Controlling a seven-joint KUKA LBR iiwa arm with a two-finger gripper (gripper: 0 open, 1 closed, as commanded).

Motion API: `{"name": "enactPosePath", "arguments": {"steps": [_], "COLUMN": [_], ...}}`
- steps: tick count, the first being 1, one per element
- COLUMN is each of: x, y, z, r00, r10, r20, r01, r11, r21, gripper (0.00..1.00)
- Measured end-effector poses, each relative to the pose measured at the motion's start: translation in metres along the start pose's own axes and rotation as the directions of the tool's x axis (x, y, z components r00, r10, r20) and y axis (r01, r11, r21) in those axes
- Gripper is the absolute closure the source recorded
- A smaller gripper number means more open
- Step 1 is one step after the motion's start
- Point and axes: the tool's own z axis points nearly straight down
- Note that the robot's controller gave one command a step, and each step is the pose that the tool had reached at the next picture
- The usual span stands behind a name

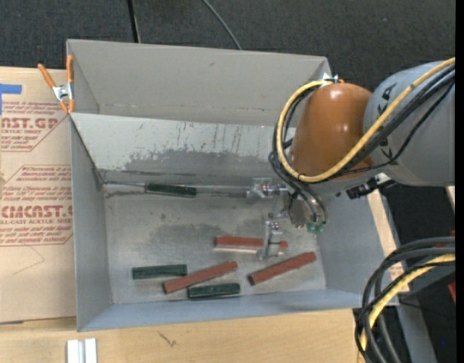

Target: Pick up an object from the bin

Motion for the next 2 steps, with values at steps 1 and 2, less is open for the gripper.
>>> {"name": "enactPosePath", "arguments": {"steps": [1, 2], "x": [0.003, 0.009], "y": [0.003, -0.019], "z": [0.031, 0.09], "r00": [0.997, 0.892], "r10": [-0.079, -0.453], "r20": [-0.005, 0.003], "r01": [0.079, 0.453], "r11": [0.997, 0.892], "r21": [0.0, 0.0], "gripper": [0.0, 1.0]}}
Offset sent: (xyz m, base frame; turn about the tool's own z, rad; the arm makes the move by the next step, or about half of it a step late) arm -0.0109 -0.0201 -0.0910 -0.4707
